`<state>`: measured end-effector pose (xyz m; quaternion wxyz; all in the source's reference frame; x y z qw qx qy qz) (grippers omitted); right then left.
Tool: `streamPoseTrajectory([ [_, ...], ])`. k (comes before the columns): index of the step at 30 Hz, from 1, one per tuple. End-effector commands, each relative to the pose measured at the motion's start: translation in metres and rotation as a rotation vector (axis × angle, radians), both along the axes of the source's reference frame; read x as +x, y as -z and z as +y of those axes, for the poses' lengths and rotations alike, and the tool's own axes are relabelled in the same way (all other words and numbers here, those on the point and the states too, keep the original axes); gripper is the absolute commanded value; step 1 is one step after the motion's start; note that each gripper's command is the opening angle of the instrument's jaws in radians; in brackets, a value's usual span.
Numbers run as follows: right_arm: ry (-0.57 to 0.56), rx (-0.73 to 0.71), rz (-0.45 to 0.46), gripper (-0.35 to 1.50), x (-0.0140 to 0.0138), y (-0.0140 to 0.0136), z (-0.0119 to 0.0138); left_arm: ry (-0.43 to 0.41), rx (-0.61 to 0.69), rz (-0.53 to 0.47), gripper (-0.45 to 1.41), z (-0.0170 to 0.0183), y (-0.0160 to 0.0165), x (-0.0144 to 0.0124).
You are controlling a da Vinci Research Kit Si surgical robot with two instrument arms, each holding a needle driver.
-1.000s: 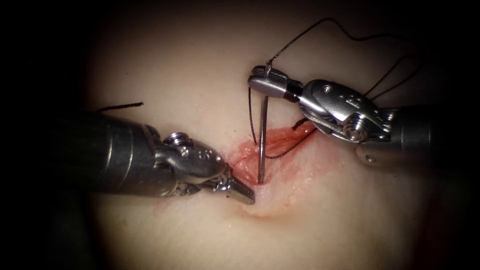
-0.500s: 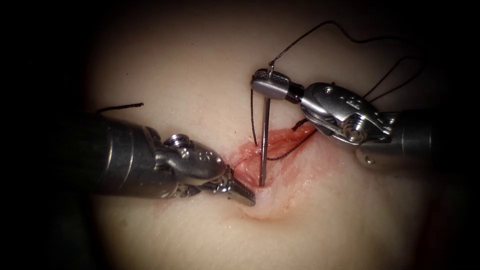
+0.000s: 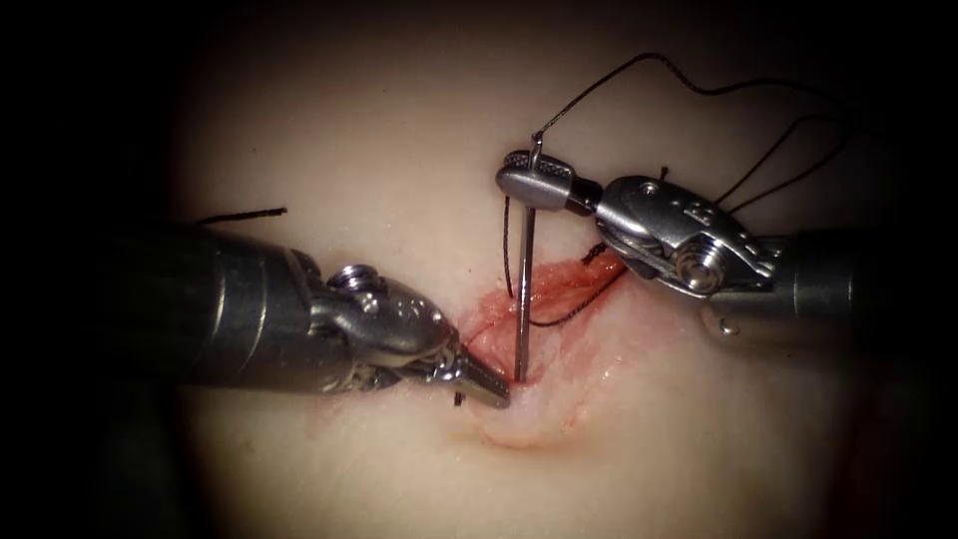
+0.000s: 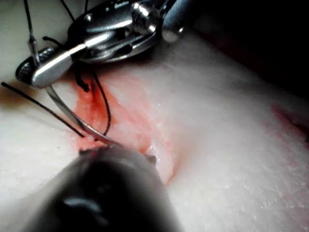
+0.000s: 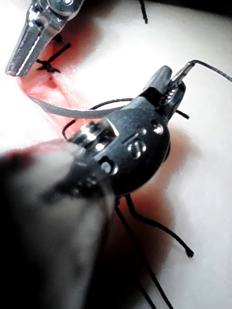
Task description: Wound Closure
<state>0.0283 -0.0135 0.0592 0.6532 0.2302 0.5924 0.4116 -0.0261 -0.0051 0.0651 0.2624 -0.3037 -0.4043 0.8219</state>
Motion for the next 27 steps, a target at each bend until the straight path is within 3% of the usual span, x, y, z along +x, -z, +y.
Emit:
streamPoseTrajectory([
  [1,0.000,0.001,0.002,-0.35,0.0009,-0.0001,0.0001,-0.001,0.000,0.000,-0.33,-0.0002,-0.0005,-0.0005],
  [12,-0.047,0.018,-0.015,-0.35,0.0002,-0.0001,0.0013,-0.004,0.003,-0.001,-0.33,-0.0003,-0.0003,-0.0005],
  [27,-0.067,0.079,-0.006,-0.35,0.0004,0.0001,0.0008,-0.005,0.004,-0.002,-0.33,-0.0003,-0.0002,-0.0004],
])
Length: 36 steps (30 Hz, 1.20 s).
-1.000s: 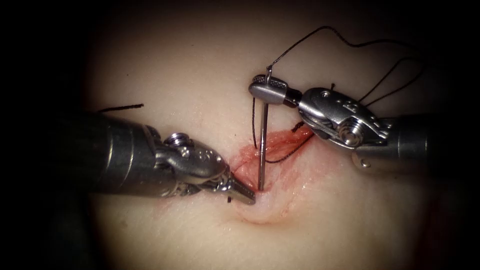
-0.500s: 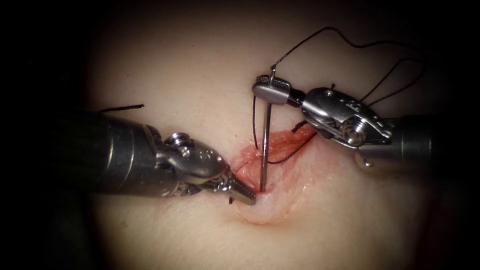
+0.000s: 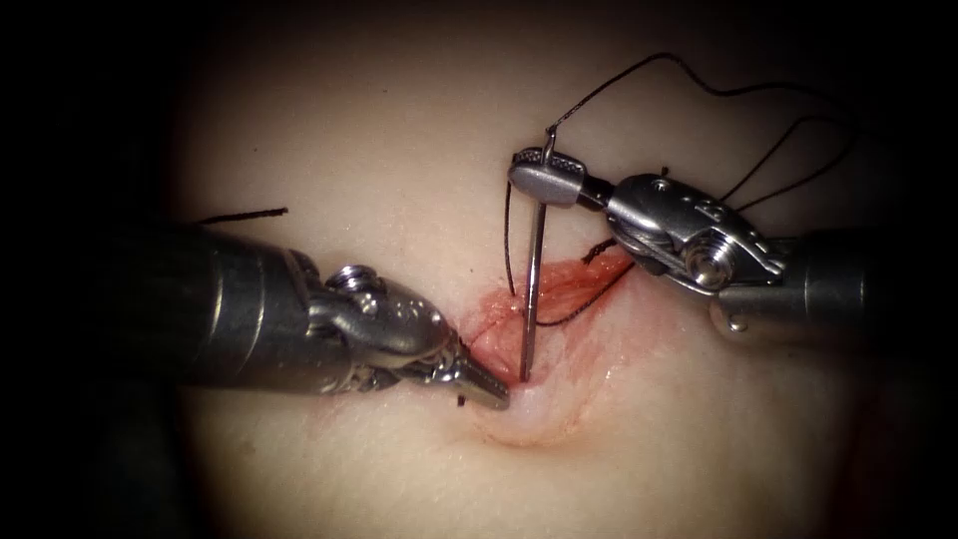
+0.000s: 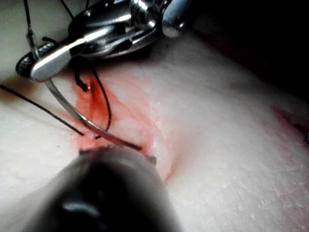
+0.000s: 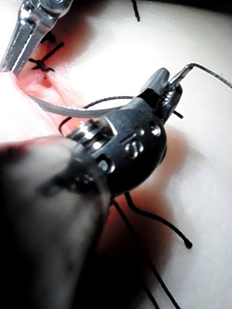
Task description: Wound Closure
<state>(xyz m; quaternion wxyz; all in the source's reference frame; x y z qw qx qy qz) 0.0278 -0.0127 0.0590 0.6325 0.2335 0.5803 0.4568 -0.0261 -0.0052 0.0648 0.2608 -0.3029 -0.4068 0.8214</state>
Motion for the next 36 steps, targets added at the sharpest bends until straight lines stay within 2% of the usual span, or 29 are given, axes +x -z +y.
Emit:
streamPoseTrajectory([
  [1,-0.004,0.018,0.007,-0.35,0.0010,0.0000,-0.0001,0.000,0.000,0.000,-0.33,-0.0002,-0.0005,-0.0005],
  [11,-0.023,0.085,0.021,-0.35,0.0011,0.0003,-0.0006,0.000,0.000,0.000,-0.33,-0.0002,-0.0005,-0.0005],
  [27,-0.026,0.197,-0.010,-0.35,0.0008,-0.0003,-0.0027,0.001,0.000,0.000,-0.33,-0.0002,-0.0005,-0.0006],
  [36,-0.050,0.241,-0.003,-0.35,0.0007,0.0001,-0.0023,0.001,0.000,0.000,-0.33,-0.0004,-0.0004,-0.0007],
])
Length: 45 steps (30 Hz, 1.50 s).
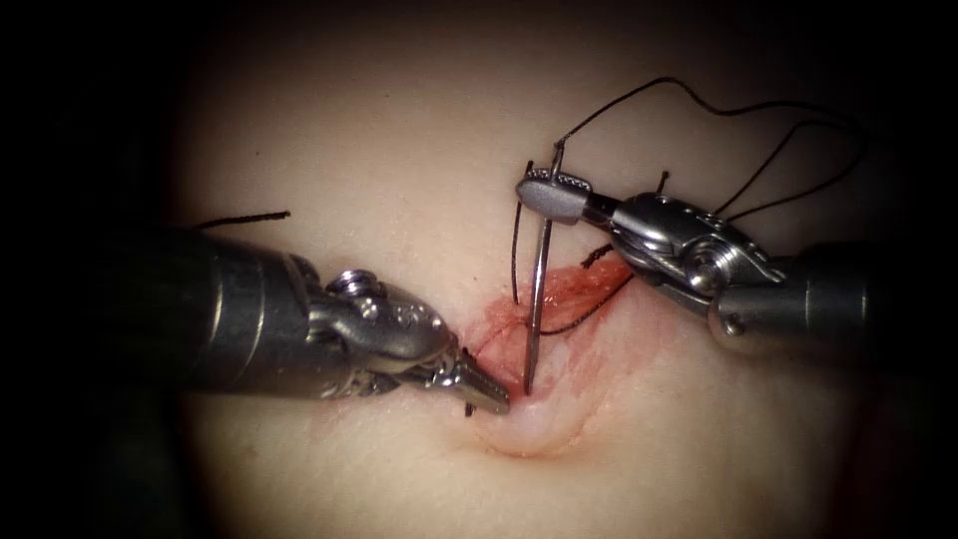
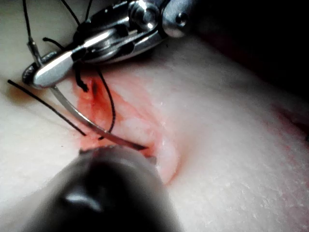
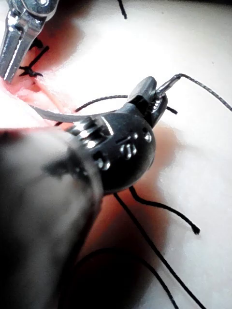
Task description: Wound Closure
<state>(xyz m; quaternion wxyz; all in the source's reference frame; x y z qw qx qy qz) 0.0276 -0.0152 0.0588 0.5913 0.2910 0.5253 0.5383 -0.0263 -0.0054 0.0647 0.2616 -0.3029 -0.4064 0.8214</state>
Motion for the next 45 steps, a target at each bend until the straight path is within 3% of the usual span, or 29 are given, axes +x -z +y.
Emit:
streamPoseTrajectory([
  [1,-0.005,0.005,0.006,-0.35,0.0009,0.0000,0.0003,0.000,0.000,0.000,-0.33,-0.0002,-0.0005,-0.0005],
  [26,-0.025,0.206,0.082,-0.35,0.0014,0.0017,-0.0012,0.000,0.001,0.000,-0.33,-0.0002,-0.0004,-0.0005],
  [45,-0.001,0.290,0.080,-0.35,0.0012,0.0024,-0.0030,-0.001,0.001,-0.001,-0.33,-0.0002,-0.0004,-0.0005],
])
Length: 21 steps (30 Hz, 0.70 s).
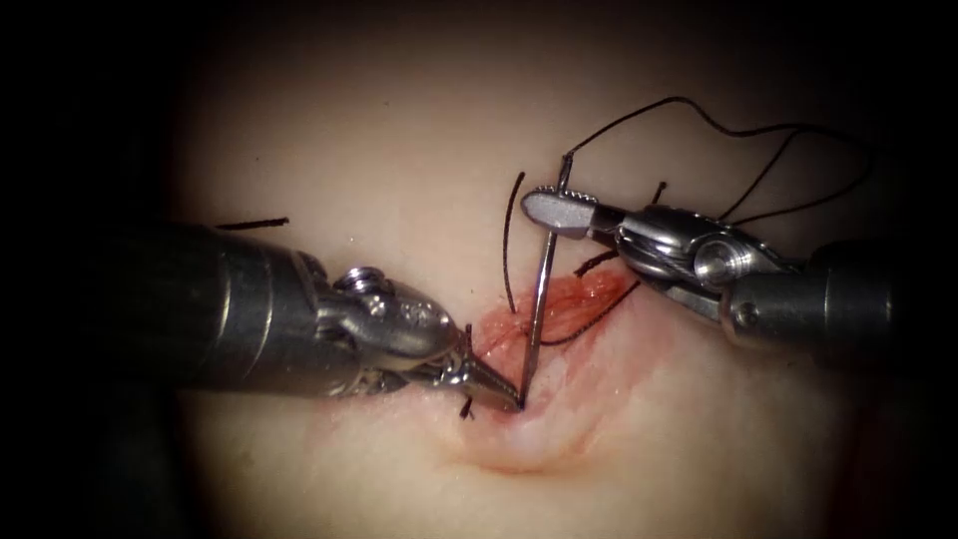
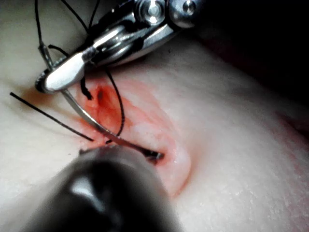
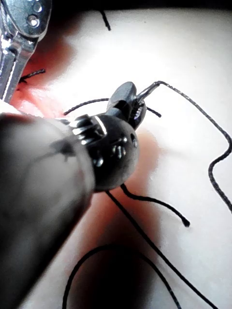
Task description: Wound Closure
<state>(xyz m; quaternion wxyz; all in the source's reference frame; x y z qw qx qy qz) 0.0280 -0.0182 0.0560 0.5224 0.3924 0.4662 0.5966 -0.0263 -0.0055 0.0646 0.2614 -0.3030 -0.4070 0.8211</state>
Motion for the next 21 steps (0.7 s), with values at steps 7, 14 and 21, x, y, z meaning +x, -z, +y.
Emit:
streamPoseTrajectory([
  [7,0.020,0.022,0.008,-0.35,0.0010,-0.0001,-0.0006,0.000,0.000,0.000,-0.33,-0.0002,-0.0005,-0.0004],
  [14,0.032,0.044,0.049,-0.35,0.0017,0.0006,-0.0011,-0.006,-0.003,0.007,-0.33,-0.0001,-0.0006,-0.0003],
  [21,0.027,0.068,0.059,-0.35,0.0018,0.0009,-0.0013,-0.012,-0.006,0.012,-0.32,-0.0001,-0.0006,0.0000],
])
